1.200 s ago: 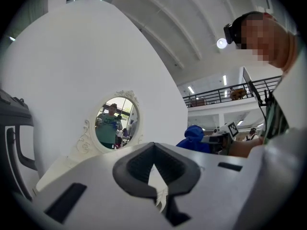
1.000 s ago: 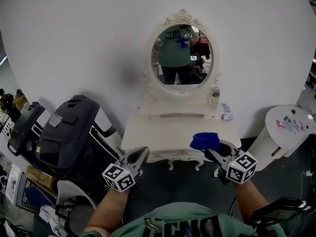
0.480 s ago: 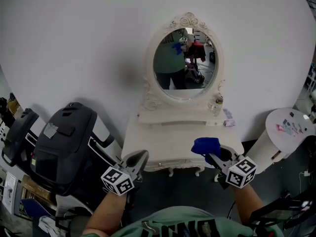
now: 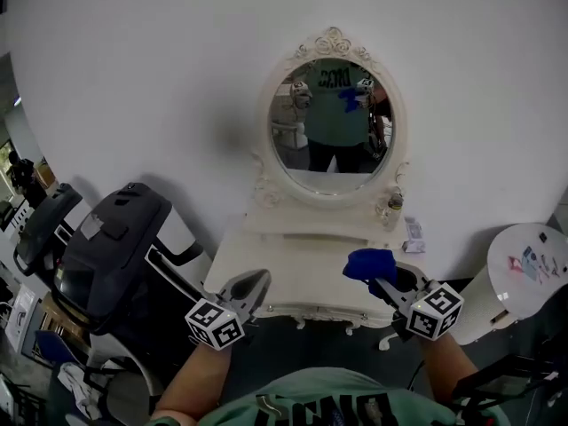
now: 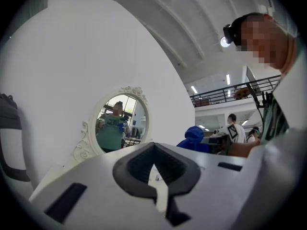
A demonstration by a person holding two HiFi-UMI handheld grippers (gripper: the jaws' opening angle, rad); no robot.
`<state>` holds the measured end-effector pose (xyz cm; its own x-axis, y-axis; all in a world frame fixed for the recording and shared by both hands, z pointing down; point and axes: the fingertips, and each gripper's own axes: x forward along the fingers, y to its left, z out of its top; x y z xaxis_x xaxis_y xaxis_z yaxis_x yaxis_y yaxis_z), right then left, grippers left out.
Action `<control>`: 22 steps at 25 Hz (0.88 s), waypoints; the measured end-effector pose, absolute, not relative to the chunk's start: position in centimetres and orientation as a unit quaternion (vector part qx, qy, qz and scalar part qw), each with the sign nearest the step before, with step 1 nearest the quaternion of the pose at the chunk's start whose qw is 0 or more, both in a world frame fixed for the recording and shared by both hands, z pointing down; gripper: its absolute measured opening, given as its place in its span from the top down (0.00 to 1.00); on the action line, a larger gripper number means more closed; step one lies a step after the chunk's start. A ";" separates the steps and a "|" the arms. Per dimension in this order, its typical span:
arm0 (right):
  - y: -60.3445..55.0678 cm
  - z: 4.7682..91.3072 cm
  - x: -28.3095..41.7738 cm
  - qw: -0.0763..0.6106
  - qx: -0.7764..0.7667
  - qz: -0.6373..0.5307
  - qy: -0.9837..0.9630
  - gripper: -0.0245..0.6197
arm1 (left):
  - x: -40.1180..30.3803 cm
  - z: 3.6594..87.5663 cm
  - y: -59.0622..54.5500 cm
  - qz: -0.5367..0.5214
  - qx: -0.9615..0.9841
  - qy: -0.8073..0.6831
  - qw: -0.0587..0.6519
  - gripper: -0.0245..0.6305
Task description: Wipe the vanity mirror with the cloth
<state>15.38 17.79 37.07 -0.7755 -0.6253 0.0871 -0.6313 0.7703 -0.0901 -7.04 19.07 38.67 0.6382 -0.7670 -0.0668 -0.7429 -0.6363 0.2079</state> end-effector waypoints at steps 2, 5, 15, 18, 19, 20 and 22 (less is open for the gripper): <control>16.5 37.0 17.0 0.025 0.322 0.057 -0.945 0.79 | -5.3 38.8 18.4 -0.075 0.895 -0.432 0.084 0.97; 14.9 37.0 18.7 0.027 0.304 0.053 -0.951 0.79 | -3.3 38.9 17.5 -0.072 0.889 -0.445 0.084 0.97; 10.8 37.2 18.9 0.022 0.291 0.054 -0.955 0.79 | -3.4 39.0 14.0 -0.072 0.883 -0.456 0.081 0.97; 9.3 37.3 17.3 0.024 0.302 0.051 -0.952 0.79 | -4.9 39.3 12.1 -0.077 0.889 -0.444 0.079 0.97; 8.8 37.2 16.6 0.025 0.308 0.047 -0.950 0.79 | -5.5 39.3 11.3 -0.078 0.892 -0.438 0.077 0.97; 8.2 37.0 15.8 0.026 0.314 0.043 -0.948 0.79 | -6.3 39.3 10.5 -0.080 0.896 -0.431 0.075 0.97; 6.9 36.6 14.0 0.025 0.328 0.037 -0.944 0.79 | -8.0 39.1 8.7 -0.083 0.903 -0.416 0.074 0.97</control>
<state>14.02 6.93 36.59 -0.7838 -0.6169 0.0718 -0.6206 0.7823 -0.0538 -8.01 8.73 39.07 0.6401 -0.7631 -0.0886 -0.7386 -0.6431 0.2022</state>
